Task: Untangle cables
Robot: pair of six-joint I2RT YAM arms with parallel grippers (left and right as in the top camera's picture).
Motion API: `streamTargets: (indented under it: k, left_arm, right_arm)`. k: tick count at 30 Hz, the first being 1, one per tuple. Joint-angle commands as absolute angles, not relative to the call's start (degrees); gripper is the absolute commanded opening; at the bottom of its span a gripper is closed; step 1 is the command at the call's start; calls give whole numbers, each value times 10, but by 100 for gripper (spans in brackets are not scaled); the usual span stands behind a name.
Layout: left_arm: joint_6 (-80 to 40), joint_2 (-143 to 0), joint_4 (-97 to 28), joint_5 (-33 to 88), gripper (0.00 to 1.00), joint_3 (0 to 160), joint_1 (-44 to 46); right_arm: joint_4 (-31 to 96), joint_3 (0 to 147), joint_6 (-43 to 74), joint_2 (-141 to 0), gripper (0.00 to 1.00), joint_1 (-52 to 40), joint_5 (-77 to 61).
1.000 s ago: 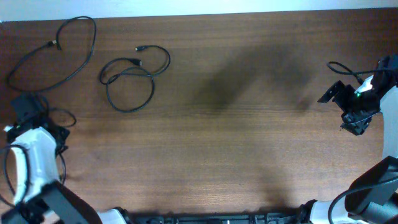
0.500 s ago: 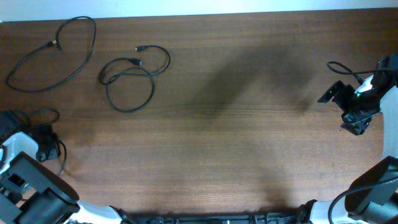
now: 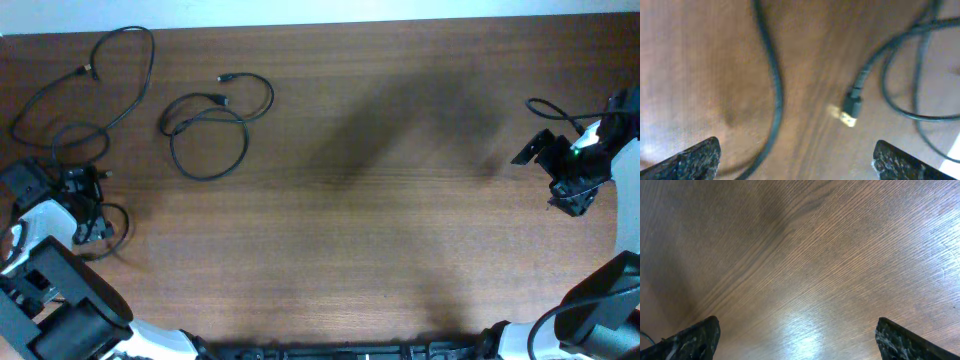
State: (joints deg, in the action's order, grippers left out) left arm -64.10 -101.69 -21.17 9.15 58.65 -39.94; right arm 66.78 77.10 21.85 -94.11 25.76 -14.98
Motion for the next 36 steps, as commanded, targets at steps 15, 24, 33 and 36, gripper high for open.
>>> streamTargets:
  k: [15,24,33,36]
  left_arm:
    - [-222,-573,-106,260,99,587,-373]
    - [-190,-444,-149,347,99,587,-324]
    - [-188,-479,-201,300,99,587,-157]
    - [-183,-478,-266,192,99,587,-110]
  right_arm:
    - [652,734,212,-930,99,259,-143]
    - [629,735,83,-871,93,208,-294]
    - [561,742,79,-689,99,-12,-150]
    - [582,742,79,-634,99,-46,-77]
